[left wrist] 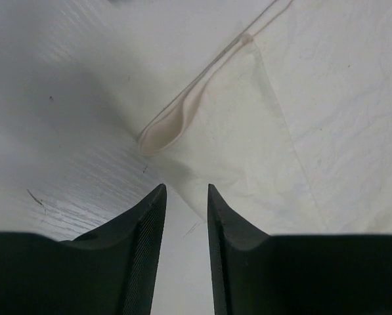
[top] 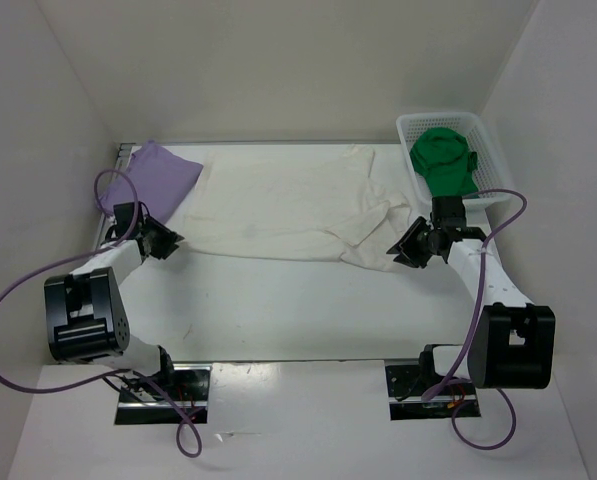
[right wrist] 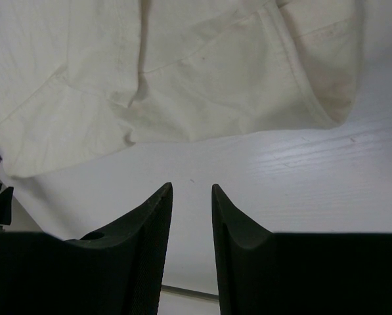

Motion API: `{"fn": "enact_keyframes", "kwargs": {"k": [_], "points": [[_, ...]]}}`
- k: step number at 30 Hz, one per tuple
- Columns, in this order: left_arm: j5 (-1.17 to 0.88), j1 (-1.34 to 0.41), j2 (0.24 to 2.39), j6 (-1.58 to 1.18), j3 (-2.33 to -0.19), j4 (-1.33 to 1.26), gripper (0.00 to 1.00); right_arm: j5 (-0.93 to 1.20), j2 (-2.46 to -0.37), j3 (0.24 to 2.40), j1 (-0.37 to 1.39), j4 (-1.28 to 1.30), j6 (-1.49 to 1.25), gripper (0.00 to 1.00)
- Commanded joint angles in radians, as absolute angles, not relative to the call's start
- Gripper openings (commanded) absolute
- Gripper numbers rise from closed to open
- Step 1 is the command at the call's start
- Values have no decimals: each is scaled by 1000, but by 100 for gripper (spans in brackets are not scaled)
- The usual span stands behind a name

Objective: Fold and stack the t-shirts
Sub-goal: Fold the flattened tshirt in 1/3 of the way

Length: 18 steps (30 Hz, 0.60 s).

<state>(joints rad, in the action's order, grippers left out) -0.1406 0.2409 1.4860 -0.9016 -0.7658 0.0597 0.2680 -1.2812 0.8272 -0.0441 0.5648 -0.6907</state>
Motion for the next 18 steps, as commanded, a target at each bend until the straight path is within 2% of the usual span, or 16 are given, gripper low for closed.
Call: {"fn": "enact_keyframes", "kwargs": {"k": [1,5,10,15,18], "points": [[-150,242,1508,-916,-758,38,39,272,-1281,821,-52,528,-689,36],[-150,242,1583,-905,-805,49,39,272,-1281,830,-52,519,-689,36],[-160,242,1696,-905,-850,38,32,244,-1290,830,-52,518,-689,39],[-173,242,1753,-894,-882,67,2,109,-1350,880,-52,551,-661,46],[-155,253,1706,-856,-867,91,0,20,-1393,928,-52,590,-632,49]]}}
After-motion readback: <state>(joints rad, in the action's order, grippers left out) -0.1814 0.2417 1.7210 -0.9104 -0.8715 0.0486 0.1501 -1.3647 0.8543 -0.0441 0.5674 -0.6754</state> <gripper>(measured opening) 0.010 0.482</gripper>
